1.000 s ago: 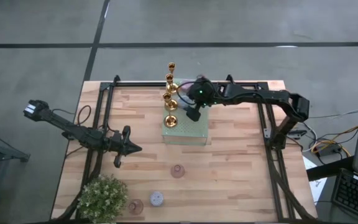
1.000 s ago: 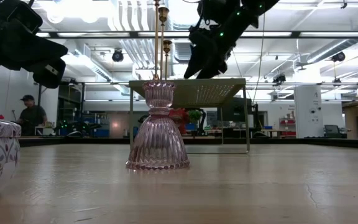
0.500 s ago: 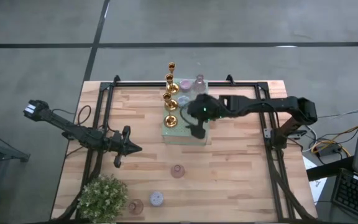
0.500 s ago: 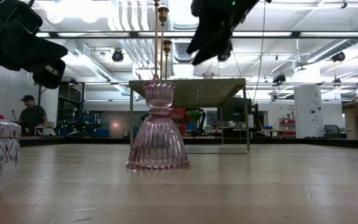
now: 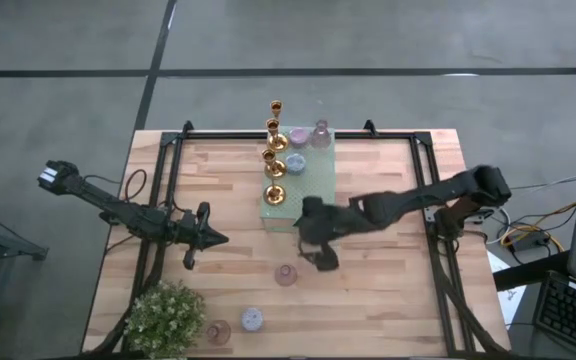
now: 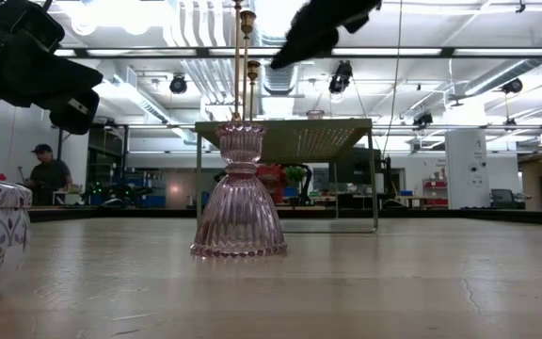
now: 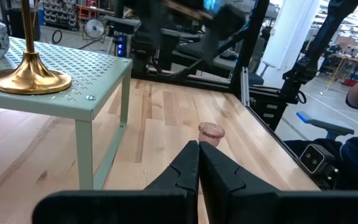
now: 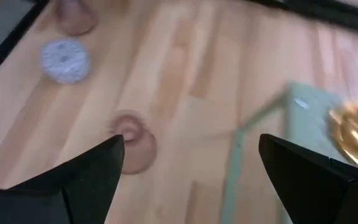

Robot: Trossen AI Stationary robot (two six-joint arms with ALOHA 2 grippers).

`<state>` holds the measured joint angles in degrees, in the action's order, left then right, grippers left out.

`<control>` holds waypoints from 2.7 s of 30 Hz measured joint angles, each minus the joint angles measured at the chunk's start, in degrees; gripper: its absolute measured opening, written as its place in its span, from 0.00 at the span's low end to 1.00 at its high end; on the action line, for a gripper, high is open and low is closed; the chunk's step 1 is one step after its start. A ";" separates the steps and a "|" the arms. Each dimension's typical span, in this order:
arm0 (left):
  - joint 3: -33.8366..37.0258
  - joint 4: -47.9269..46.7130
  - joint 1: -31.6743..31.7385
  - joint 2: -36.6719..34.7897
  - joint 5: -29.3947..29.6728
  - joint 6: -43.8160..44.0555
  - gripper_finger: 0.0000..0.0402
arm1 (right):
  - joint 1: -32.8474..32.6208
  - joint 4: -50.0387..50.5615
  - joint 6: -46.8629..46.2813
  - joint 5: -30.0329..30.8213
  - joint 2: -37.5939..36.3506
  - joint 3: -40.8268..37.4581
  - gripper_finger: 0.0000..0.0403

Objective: Pick & Place candle stick holders
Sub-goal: Put the top pink glass candle holder on the shelf

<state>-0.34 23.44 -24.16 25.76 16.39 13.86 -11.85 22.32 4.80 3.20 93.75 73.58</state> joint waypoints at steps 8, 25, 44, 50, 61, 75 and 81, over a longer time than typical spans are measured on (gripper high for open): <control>0.00 -0.08 0.00 0.00 0.00 0.01 0.03 | -5.19 -7.62 2.07 0.00 2.61 -3.26 0.91; 0.00 -1.81 0.04 0.04 0.01 -0.01 0.03 | -8.05 -16.28 2.52 1.79 14.06 -3.43 0.85; 0.00 -3.02 -0.01 0.15 0.00 0.00 0.03 | -10.72 -17.56 3.95 12.29 18.12 -2.32 0.50; 0.00 -3.04 0.00 0.15 0.01 -0.01 0.03 | -10.76 -16.14 4.05 12.29 17.28 -2.43 0.31; 0.00 -3.10 0.00 0.15 -0.01 0.00 0.04 | -10.89 -12.10 4.10 12.02 14.33 -2.57 0.04; 0.00 -3.14 0.00 0.15 -0.01 0.00 0.03 | -12.85 -2.35 2.65 13.11 11.45 2.87 0.03; 0.00 -3.63 0.04 0.23 -0.01 0.00 0.03 | -13.37 0.91 2.67 16.15 5.51 3.34 0.03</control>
<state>-0.34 19.81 -24.12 25.99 16.38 13.86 -25.22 23.22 7.48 19.35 99.26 76.93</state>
